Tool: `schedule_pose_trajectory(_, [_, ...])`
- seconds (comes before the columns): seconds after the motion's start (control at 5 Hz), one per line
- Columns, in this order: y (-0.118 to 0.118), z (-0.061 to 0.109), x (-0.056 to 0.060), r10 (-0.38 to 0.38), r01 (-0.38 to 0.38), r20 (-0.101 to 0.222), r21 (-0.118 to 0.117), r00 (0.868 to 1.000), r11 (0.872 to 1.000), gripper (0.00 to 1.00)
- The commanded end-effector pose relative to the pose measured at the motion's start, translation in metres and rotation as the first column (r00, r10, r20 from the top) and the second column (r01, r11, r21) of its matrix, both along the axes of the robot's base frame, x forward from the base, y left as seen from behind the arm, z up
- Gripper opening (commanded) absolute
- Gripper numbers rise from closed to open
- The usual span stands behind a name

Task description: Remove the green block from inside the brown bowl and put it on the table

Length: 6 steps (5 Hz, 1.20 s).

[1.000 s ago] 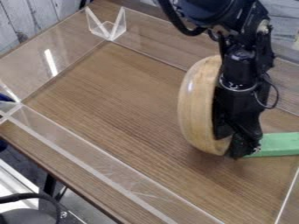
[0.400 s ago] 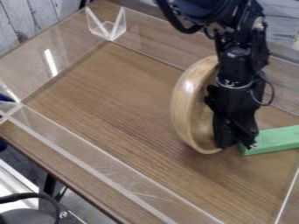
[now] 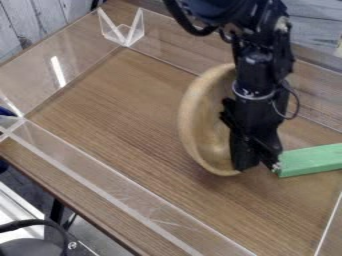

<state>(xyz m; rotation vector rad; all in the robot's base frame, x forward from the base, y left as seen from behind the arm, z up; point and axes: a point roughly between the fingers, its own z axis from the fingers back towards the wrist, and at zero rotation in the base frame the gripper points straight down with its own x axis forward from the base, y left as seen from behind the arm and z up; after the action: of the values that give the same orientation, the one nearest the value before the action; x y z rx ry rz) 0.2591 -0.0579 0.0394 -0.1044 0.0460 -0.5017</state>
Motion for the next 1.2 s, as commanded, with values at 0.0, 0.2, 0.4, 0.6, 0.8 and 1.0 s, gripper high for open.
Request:
schedule_pose_trajectory(0.0, [0.0122,0.0245,0.0113,0.042,-0.042,0.08,0.002,0.996,0.999,0.0])
schedule_pose_trajectory(0.2, [0.0095,0.0204,0.0125,0.037,-0.038,0.077,0.0,0.996,0.999,0.0])
schedule_pose_trajectory(0.4, [0.0075,0.02,0.0115,0.036,-0.035,0.077,-0.005,0.996,0.999,0.0])
schedule_pose_trajectory(0.6, [0.0059,0.0198,0.0106,0.036,-0.035,0.077,-0.011,0.996,0.999,0.0])
schedule_pose_trajectory(0.8, [0.0044,0.0197,0.0096,0.036,-0.035,0.076,-0.016,0.996,0.999,0.0])
schedule_pose_trajectory(1.0, [0.003,0.0195,0.0087,0.037,-0.035,0.076,-0.021,0.996,0.999,0.0])
